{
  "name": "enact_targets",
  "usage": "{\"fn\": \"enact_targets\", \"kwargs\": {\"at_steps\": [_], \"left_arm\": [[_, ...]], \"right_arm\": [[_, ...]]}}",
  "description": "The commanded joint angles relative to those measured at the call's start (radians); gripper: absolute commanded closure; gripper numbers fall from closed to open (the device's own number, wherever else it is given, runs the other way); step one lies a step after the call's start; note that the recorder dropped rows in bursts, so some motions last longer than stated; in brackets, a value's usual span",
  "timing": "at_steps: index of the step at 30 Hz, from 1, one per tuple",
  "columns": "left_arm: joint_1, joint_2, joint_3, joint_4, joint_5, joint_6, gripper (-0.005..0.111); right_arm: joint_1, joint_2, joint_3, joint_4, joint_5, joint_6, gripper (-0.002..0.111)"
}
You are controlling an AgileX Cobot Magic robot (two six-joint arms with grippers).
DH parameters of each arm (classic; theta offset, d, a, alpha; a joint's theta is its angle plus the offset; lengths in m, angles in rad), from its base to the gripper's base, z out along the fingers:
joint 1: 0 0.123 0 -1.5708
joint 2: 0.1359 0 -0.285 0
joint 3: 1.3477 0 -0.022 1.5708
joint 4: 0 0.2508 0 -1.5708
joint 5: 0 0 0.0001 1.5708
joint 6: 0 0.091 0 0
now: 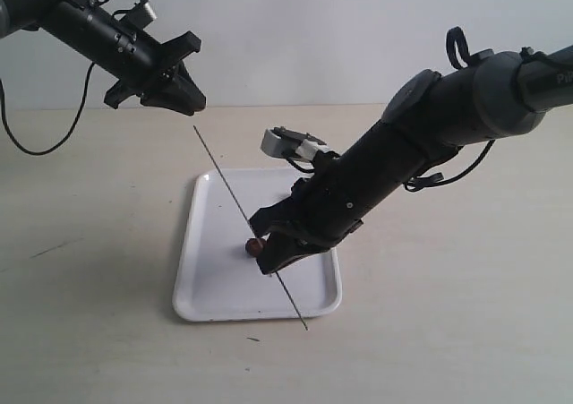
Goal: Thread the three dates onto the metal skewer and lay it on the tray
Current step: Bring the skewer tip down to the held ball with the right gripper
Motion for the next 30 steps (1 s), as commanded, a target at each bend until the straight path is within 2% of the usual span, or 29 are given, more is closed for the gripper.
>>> {"fn": "enact_targets", "kwargs": {"at_steps": [1,30], "left_arm": [[-0.003,-0.012,-0.001,-0.011,-0.010,0.009,0.085],[-0.003,-0.012,-0.001,-0.049,-0.019,0.030,0.085]], "right_arm": [[0.001,-0.002,-0.003,0.062,-0.014,-0.061,0.108],[0.001,0.005,-0.006,0.069,-0.083,-0.058,0.108]]}}
